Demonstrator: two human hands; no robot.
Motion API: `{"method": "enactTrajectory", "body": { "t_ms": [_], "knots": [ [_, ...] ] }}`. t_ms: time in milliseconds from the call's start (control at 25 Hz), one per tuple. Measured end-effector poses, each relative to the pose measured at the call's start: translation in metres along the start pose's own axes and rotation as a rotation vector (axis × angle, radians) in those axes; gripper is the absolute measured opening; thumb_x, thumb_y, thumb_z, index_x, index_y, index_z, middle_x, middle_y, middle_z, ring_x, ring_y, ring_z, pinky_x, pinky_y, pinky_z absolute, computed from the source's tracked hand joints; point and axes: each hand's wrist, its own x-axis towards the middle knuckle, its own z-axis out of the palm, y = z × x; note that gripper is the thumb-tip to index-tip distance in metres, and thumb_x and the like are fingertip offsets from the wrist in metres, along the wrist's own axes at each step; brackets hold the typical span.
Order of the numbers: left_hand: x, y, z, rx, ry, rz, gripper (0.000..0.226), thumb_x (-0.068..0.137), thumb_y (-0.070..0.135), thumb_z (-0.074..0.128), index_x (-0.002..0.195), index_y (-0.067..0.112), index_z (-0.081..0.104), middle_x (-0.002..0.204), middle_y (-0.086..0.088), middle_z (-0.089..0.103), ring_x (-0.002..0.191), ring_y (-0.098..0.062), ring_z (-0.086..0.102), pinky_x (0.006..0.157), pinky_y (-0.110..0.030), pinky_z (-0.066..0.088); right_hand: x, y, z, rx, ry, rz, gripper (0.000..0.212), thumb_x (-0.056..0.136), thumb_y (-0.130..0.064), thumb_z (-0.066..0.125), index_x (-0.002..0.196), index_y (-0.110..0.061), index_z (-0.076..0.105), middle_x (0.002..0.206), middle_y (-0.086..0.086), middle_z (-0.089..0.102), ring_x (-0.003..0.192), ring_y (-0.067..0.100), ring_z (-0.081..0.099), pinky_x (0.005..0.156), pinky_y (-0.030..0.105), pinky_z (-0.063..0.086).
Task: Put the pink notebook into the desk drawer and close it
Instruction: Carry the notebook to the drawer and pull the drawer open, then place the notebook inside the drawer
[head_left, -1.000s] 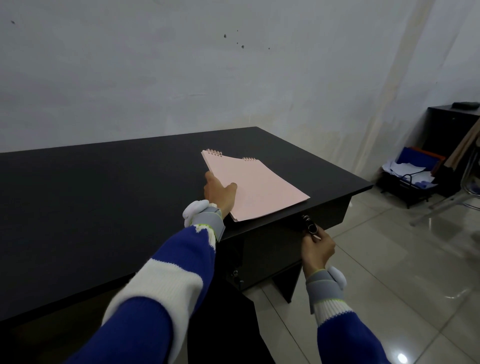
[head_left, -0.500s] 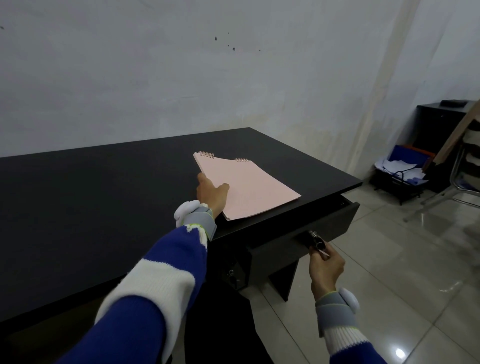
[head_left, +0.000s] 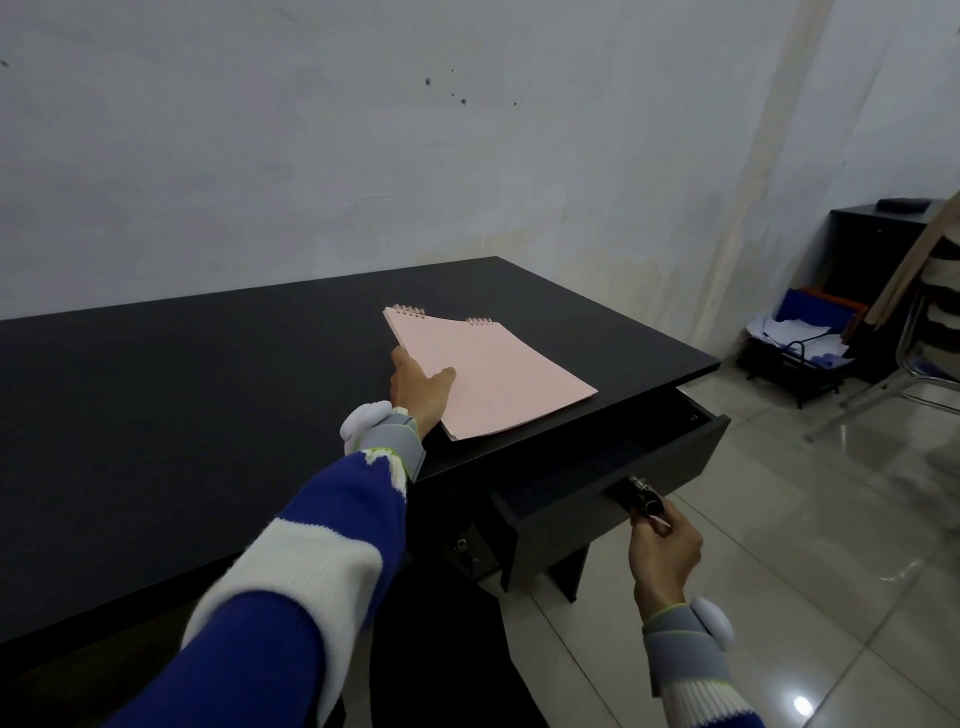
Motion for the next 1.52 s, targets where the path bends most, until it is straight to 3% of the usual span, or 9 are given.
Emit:
{"method": "enactTrajectory", "body": {
  "t_ms": [160,360,480,760,880,960,1240,1400,1520],
  "knots": [
    [-0.003,0.001,-0.001,-0.007,-0.004,0.018,0.052,0.088,0.020,0.059,0.130,0.003,0.033,0.134,-0.015,0.053,0.119,-0.033,0.054,0.100,-0.040,0.046,-0.002,0.000,-0.002,-0.025,-0.001,-0.020,0.036,0.086,0.005,0.057,0.120,-0.002,0.066,0.110,0.026,0.068,0.089,0.025,0.058,0.080,0.027,0.041],
    [-0.006,0.001,-0.003,-0.020,-0.026,0.020,0.048,0.090,0.023,0.055,0.129,0.004,0.034,0.133,-0.014,0.054,0.118,-0.032,0.054,0.095,-0.035,0.044,-0.004,-0.002,-0.003,-0.021,-0.013,-0.051,0.034,0.085,0.008,0.057,0.117,-0.003,0.066,0.115,0.023,0.066,0.096,0.035,0.064,0.077,0.028,0.041],
    [-0.005,0.001,-0.004,-0.042,-0.049,0.004,0.047,0.090,0.023,0.053,0.129,0.005,0.033,0.133,-0.012,0.053,0.118,-0.032,0.054,0.100,-0.039,0.045,-0.001,-0.005,-0.004,-0.006,-0.028,-0.035,0.037,0.085,0.008,0.058,0.119,-0.006,0.064,0.118,0.021,0.064,0.095,0.034,0.063,0.078,0.030,0.043],
    [-0.006,0.004,-0.005,-0.086,-0.098,-0.058,0.045,0.088,0.021,0.048,0.127,0.005,0.034,0.120,-0.009,0.053,0.112,-0.031,0.054,0.101,-0.043,0.044,-0.002,-0.026,-0.005,0.070,-0.012,-0.085,0.041,0.090,0.001,0.044,0.127,-0.010,0.059,0.130,0.017,0.054,0.118,0.032,0.053,0.102,0.044,0.045],
    [-0.009,0.007,-0.005,-0.138,-0.122,-0.074,0.045,0.087,0.014,0.049,0.128,0.003,0.033,0.118,-0.009,0.051,0.103,-0.025,0.052,0.095,-0.037,0.044,0.002,-0.040,-0.004,0.027,0.039,-0.133,0.038,0.089,-0.004,0.050,0.125,-0.010,0.060,0.131,0.018,0.052,0.123,0.034,0.047,0.106,0.045,0.040],
    [-0.011,0.007,-0.005,-0.161,-0.128,-0.079,0.045,0.086,0.007,0.050,0.128,0.001,0.034,0.121,-0.011,0.051,0.110,-0.028,0.052,0.097,-0.039,0.044,0.003,-0.052,-0.002,-0.036,0.045,-0.185,0.040,0.086,-0.005,0.055,0.125,-0.012,0.060,0.132,0.017,0.050,0.126,0.033,0.042,0.108,0.040,0.034],
    [-0.020,0.008,-0.006,-0.280,-0.158,-0.122,0.035,0.084,-0.003,0.052,0.112,0.010,0.036,0.113,-0.008,0.049,0.116,-0.032,0.052,0.103,-0.050,0.044,0.013,-0.104,0.017,-0.078,-0.081,-0.322,0.035,0.087,-0.009,0.057,0.122,-0.012,0.063,0.135,0.014,0.050,0.130,0.028,0.041,0.099,0.021,0.025],
    [-0.027,0.009,-0.003,-0.327,-0.175,-0.134,0.037,0.084,-0.007,0.051,0.111,0.013,0.034,0.111,-0.006,0.049,0.102,-0.025,0.052,0.098,-0.047,0.047,0.017,-0.122,0.037,-0.153,-0.201,-0.368,0.035,0.086,-0.011,0.058,0.121,-0.013,0.063,0.135,0.012,0.051,0.128,0.028,0.044,0.102,0.023,0.030],
    [-0.033,0.011,0.001,-0.352,-0.180,-0.126,0.051,0.083,-0.010,0.050,0.127,0.009,0.032,0.111,-0.007,0.050,0.100,-0.024,0.052,0.095,-0.047,0.048,0.020,-0.130,0.049,-0.258,-0.289,-0.392,0.037,0.085,-0.014,0.060,0.122,-0.012,0.063,0.135,0.014,0.052,0.127,0.030,0.047,0.111,0.037,0.034]
  ]
}}
